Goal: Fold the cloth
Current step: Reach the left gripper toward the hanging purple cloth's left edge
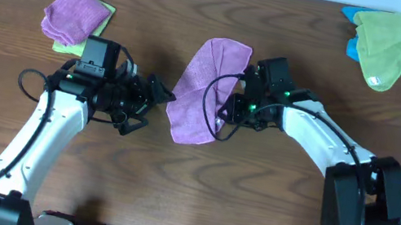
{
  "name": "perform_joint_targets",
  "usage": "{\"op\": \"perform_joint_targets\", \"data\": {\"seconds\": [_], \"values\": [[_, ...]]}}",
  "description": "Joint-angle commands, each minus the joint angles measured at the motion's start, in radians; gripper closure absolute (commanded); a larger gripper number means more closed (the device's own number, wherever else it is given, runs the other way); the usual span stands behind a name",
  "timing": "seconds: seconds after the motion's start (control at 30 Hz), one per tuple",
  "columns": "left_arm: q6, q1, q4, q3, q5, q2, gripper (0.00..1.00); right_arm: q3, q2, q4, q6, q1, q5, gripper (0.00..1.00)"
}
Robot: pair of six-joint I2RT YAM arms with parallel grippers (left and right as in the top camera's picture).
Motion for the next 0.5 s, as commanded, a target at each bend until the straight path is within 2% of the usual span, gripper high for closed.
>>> {"op": "perform_joint_targets", "data": {"seconds": [0.0,0.1,0.17,0.47], "values": [[-0.005,-0.002,0.000,0.011,-0.015,0.006,0.05,-0.006,0.027,0.001,0.006,0.005,0.010,0.70],[-0.005,-0.002,0.000,0.011,-0.015,0.006,0.05,-0.006,0.043,0.000,0.007,0.005,0.007,0.84],[-0.005,-0.002,0.000,0.011,-0.015,0.006,0.05,-0.005,0.046,0.002,0.006,0.005,0.010,0.97],[0.000,-0.002,-0.029,0.010,-0.027,0.006,0.05,-0.001,0.003,-0.010,-0.004,-0.006,0.009,0.99]]}}
